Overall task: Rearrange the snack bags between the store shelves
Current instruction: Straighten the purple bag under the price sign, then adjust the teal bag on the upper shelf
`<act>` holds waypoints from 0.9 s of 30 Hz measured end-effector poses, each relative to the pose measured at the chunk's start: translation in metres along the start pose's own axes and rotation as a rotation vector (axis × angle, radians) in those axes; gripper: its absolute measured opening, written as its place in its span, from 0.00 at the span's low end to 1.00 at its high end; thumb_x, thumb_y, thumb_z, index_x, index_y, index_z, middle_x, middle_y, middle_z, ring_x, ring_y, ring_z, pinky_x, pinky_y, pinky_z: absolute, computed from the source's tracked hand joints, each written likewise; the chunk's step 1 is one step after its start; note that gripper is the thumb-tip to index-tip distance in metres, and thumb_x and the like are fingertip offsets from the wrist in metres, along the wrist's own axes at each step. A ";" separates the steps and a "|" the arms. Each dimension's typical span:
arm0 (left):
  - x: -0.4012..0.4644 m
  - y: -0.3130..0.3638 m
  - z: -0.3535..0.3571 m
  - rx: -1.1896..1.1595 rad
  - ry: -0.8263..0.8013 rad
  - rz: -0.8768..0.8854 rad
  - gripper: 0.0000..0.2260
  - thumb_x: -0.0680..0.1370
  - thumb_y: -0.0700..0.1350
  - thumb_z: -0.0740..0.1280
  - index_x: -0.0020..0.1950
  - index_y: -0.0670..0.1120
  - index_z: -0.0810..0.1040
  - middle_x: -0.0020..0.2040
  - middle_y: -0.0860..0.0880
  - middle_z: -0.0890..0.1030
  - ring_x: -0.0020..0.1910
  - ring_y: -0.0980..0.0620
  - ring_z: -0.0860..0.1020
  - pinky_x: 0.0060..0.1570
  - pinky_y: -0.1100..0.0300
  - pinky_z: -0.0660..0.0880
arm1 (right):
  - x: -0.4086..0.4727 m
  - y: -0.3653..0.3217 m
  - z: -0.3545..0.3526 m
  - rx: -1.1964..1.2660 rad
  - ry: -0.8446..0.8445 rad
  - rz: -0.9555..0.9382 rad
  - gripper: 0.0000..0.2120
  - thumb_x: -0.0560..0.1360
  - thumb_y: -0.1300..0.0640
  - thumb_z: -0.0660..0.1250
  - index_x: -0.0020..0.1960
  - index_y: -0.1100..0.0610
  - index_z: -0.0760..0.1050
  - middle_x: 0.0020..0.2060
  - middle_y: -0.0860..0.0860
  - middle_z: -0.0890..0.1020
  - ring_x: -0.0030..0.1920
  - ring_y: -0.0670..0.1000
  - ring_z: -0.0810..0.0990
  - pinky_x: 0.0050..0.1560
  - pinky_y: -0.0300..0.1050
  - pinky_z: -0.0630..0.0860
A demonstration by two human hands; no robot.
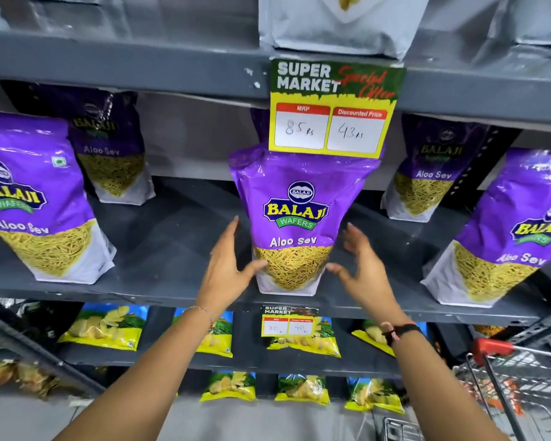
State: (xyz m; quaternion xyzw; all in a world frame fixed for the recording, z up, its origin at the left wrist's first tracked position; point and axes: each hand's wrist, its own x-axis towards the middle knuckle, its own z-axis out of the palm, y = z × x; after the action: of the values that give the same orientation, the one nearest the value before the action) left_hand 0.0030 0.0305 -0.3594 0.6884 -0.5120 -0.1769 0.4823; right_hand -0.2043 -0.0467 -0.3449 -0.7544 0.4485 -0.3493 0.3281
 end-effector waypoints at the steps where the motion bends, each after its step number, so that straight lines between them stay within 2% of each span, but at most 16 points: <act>1: -0.001 0.011 -0.008 -0.013 0.107 0.070 0.31 0.69 0.47 0.70 0.68 0.46 0.59 0.68 0.46 0.68 0.65 0.48 0.68 0.66 0.43 0.65 | -0.001 -0.012 -0.009 0.033 0.101 -0.054 0.30 0.68 0.64 0.69 0.67 0.57 0.62 0.60 0.56 0.75 0.58 0.53 0.75 0.59 0.42 0.70; 4: 0.001 0.062 -0.041 -0.034 0.422 0.419 0.18 0.74 0.50 0.63 0.61 0.45 0.67 0.57 0.49 0.73 0.57 0.50 0.71 0.61 0.47 0.68 | -0.006 -0.065 -0.040 0.066 0.377 -0.325 0.19 0.71 0.60 0.66 0.56 0.43 0.66 0.43 0.46 0.75 0.43 0.38 0.75 0.45 0.29 0.72; 6: 0.011 0.102 -0.062 -0.032 0.584 0.634 0.14 0.76 0.49 0.59 0.59 0.44 0.66 0.55 0.50 0.73 0.55 0.48 0.71 0.59 0.52 0.68 | -0.003 -0.104 -0.063 0.052 0.534 -0.503 0.16 0.71 0.61 0.65 0.53 0.45 0.67 0.40 0.47 0.74 0.39 0.34 0.74 0.41 0.26 0.70; 9: 0.032 0.168 -0.093 -0.058 0.687 0.800 0.13 0.75 0.45 0.61 0.59 0.44 0.66 0.55 0.50 0.71 0.56 0.49 0.69 0.60 0.52 0.67 | 0.006 -0.162 -0.097 0.068 0.713 -0.701 0.08 0.73 0.60 0.63 0.50 0.50 0.69 0.41 0.52 0.74 0.36 0.40 0.73 0.42 0.30 0.70; 11: 0.051 0.205 -0.111 -0.040 0.657 0.772 0.17 0.74 0.45 0.64 0.61 0.43 0.66 0.57 0.50 0.69 0.58 0.51 0.68 0.63 0.50 0.66 | 0.022 -0.191 -0.117 0.056 0.739 -0.760 0.09 0.73 0.59 0.63 0.53 0.54 0.69 0.43 0.53 0.73 0.40 0.45 0.73 0.44 0.32 0.71; 13: 0.069 0.235 -0.125 -0.040 0.514 0.654 0.23 0.72 0.47 0.66 0.63 0.42 0.63 0.59 0.48 0.68 0.60 0.52 0.68 0.65 0.52 0.64 | 0.045 -0.210 -0.134 0.028 0.645 -0.682 0.17 0.72 0.55 0.65 0.58 0.60 0.67 0.49 0.53 0.74 0.49 0.49 0.75 0.51 0.32 0.69; 14: 0.078 0.245 -0.128 -0.039 0.402 0.567 0.27 0.71 0.49 0.68 0.65 0.43 0.61 0.62 0.46 0.69 0.62 0.51 0.67 0.65 0.54 0.62 | 0.060 -0.214 -0.141 -0.001 0.547 -0.602 0.24 0.71 0.51 0.66 0.62 0.61 0.65 0.54 0.54 0.74 0.55 0.51 0.74 0.56 0.35 0.68; 16: 0.095 0.255 -0.128 -0.021 0.178 0.374 0.36 0.67 0.52 0.70 0.68 0.44 0.56 0.68 0.43 0.66 0.67 0.47 0.64 0.66 0.54 0.61 | 0.083 -0.214 -0.149 -0.032 0.279 -0.436 0.37 0.66 0.41 0.67 0.67 0.58 0.59 0.66 0.55 0.70 0.65 0.52 0.69 0.66 0.45 0.66; 17: 0.101 0.256 -0.126 -0.039 0.073 0.300 0.38 0.66 0.51 0.71 0.69 0.44 0.54 0.70 0.44 0.65 0.69 0.47 0.63 0.67 0.54 0.61 | 0.092 -0.212 -0.150 -0.010 0.146 -0.381 0.39 0.64 0.38 0.68 0.68 0.56 0.59 0.67 0.54 0.69 0.66 0.51 0.69 0.67 0.48 0.67; 19: 0.108 0.253 -0.120 -0.154 -0.126 0.215 0.36 0.67 0.48 0.71 0.69 0.44 0.56 0.66 0.49 0.68 0.66 0.50 0.67 0.64 0.60 0.66 | 0.101 -0.208 -0.149 0.048 -0.047 -0.323 0.38 0.63 0.40 0.71 0.66 0.54 0.60 0.65 0.50 0.72 0.61 0.45 0.73 0.60 0.40 0.71; 20: 0.110 0.251 -0.118 -0.191 -0.194 0.201 0.33 0.67 0.45 0.71 0.68 0.44 0.59 0.62 0.51 0.70 0.62 0.53 0.69 0.58 0.66 0.69 | 0.101 -0.208 -0.148 0.067 -0.100 -0.310 0.38 0.62 0.41 0.72 0.65 0.53 0.62 0.63 0.49 0.74 0.58 0.43 0.74 0.56 0.37 0.73; 22: 0.111 0.247 -0.117 -0.206 -0.263 0.210 0.30 0.67 0.40 0.71 0.65 0.45 0.62 0.56 0.52 0.72 0.55 0.56 0.71 0.46 0.76 0.71 | 0.103 -0.205 -0.148 0.134 -0.160 -0.297 0.37 0.58 0.42 0.72 0.63 0.53 0.65 0.60 0.48 0.76 0.56 0.42 0.76 0.54 0.38 0.76; 23: 0.112 0.246 -0.117 -0.218 -0.271 0.213 0.29 0.67 0.39 0.72 0.64 0.45 0.63 0.55 0.53 0.73 0.53 0.57 0.72 0.44 0.77 0.72 | 0.104 -0.203 -0.148 0.169 -0.180 -0.297 0.36 0.58 0.44 0.72 0.63 0.54 0.66 0.60 0.49 0.77 0.56 0.42 0.76 0.55 0.39 0.76; 27: 0.115 0.241 -0.121 -0.279 -0.274 0.183 0.30 0.64 0.38 0.73 0.63 0.45 0.66 0.56 0.50 0.75 0.56 0.53 0.74 0.57 0.61 0.71 | 0.106 -0.201 -0.147 0.199 -0.201 -0.304 0.36 0.59 0.50 0.73 0.64 0.56 0.65 0.60 0.50 0.77 0.59 0.46 0.76 0.61 0.42 0.71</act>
State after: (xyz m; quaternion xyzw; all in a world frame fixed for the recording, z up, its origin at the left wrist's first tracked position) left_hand 0.0107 -0.0145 -0.0696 0.5351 -0.6039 -0.2935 0.5127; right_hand -0.1975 -0.0926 -0.0787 -0.8083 0.2579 -0.3602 0.3879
